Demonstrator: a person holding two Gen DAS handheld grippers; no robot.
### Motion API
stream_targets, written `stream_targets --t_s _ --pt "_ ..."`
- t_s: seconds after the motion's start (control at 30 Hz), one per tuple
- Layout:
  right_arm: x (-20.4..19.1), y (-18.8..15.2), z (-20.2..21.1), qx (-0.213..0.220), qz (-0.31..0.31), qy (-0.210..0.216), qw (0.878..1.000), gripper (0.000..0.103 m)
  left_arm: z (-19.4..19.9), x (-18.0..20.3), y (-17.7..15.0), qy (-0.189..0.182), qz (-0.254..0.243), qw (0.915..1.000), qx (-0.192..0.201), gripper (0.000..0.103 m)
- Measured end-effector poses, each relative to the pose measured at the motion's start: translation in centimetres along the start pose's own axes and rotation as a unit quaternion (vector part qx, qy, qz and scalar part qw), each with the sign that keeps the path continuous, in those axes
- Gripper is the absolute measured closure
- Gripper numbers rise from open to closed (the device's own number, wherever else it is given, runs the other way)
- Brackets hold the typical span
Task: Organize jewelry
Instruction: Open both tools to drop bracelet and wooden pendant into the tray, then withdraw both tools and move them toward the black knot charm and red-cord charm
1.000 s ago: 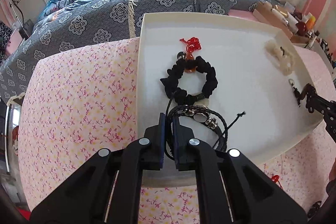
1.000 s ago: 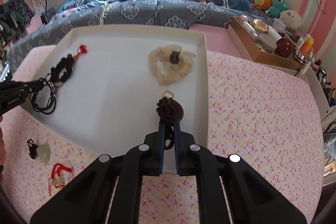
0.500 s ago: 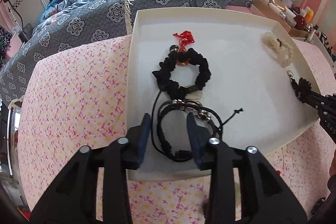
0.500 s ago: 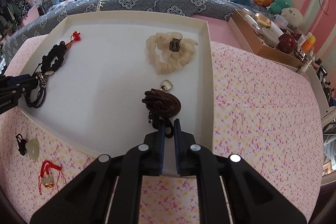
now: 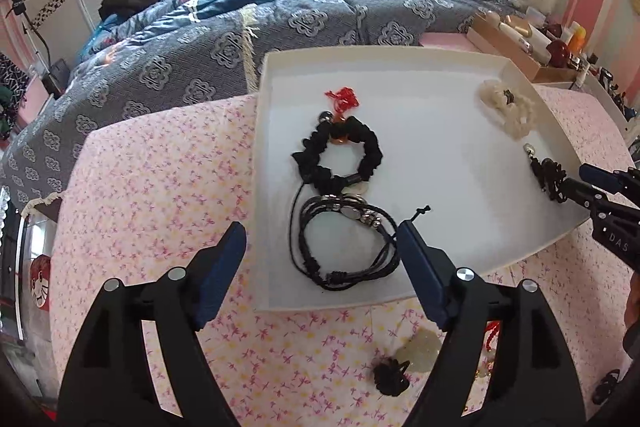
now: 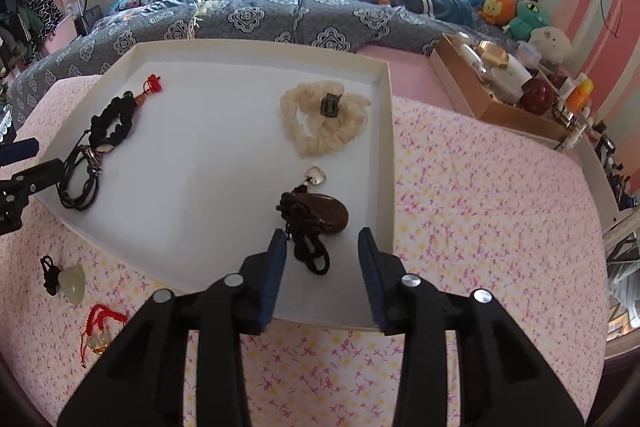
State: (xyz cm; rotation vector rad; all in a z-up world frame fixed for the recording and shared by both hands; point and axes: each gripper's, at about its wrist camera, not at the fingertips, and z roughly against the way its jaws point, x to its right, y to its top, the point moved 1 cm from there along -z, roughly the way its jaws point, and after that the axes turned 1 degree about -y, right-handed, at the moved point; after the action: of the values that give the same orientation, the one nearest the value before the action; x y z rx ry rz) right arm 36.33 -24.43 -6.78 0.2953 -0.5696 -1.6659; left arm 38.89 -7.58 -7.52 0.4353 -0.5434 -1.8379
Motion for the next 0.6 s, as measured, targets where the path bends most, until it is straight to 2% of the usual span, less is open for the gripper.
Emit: stream_targets --t_s 0.37,0.6 --pt "1.1 -0.6 4.5 0.022 -0.013 0.009 1.0 0.065 4.9 -2.2 -3.2 -0.013 0.005 0.9997 0.019 0.019" --pt "0.5 -2.3 7.0 0.021 -0.011 0.023 0.999 0.065 6.6 -1.9 -5.2 -0.008 -0.001 0.9998 0.017 0.018"
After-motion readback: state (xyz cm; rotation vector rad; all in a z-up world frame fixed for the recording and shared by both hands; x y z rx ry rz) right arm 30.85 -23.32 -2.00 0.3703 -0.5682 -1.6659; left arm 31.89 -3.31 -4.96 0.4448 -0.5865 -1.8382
